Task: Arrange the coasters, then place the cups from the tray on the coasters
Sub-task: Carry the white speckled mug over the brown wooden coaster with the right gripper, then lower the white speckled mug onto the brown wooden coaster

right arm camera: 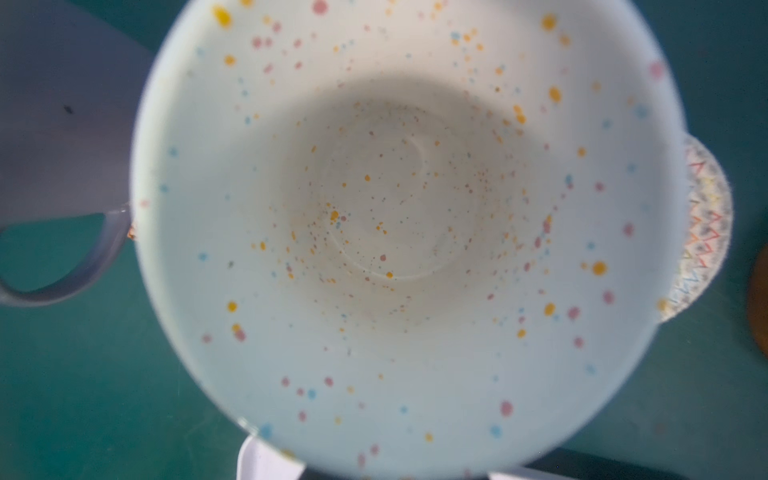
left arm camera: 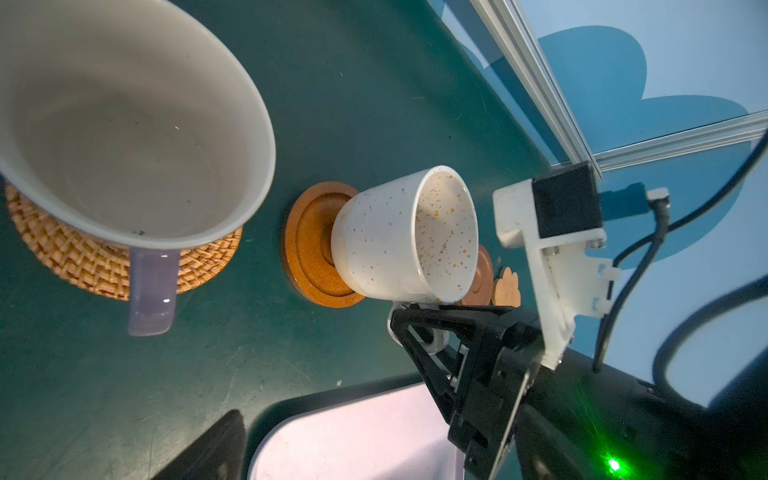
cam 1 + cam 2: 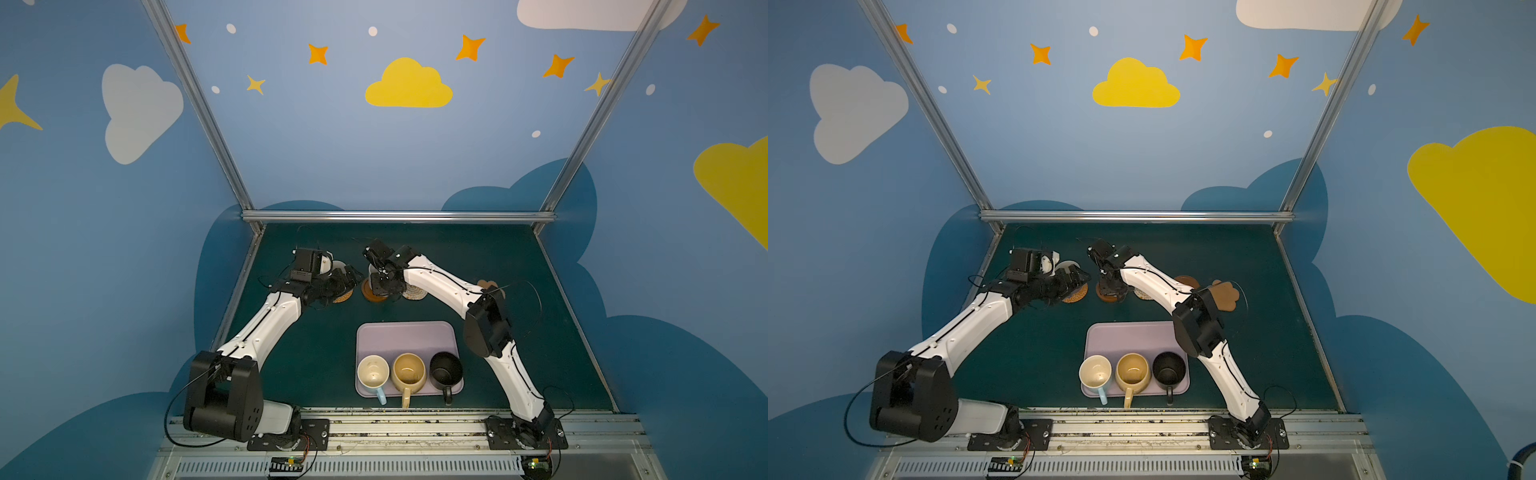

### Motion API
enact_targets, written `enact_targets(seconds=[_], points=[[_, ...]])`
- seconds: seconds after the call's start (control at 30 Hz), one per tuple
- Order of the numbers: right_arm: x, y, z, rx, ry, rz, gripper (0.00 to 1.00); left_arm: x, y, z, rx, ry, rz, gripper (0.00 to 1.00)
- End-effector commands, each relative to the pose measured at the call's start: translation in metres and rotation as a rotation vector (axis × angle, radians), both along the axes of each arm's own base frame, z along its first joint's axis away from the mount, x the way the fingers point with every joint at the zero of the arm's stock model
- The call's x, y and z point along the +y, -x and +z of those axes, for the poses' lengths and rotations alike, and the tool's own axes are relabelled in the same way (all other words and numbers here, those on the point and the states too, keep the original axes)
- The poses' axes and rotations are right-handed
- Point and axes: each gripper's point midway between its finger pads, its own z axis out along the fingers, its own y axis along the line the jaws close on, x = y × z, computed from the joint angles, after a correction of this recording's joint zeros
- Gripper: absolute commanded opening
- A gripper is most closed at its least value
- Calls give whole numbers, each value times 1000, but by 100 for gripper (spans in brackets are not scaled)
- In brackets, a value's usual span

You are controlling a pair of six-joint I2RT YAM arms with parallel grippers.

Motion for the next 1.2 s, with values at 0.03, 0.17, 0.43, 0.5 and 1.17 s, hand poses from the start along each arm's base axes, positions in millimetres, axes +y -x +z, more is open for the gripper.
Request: enact_targets(seconds=[0.03, 0.17, 0.43, 0.5, 1.17], points=[[12, -10, 20, -50, -55, -11, 0, 3, 4, 8, -29, -19, -1, 100], [15, -7, 17, -45, -54, -6, 0, 4, 5, 8, -27, -19, 0, 100], [16, -2, 4, -13, -38, 0, 0, 3, 6, 7, -24, -14, -2, 100], [18, 0, 2, -2, -43, 3, 0, 3, 7, 8, -25, -14, -2, 100], [24, 10, 2, 57, -71, 19, 35, 6, 10, 12, -40, -16, 3, 100]])
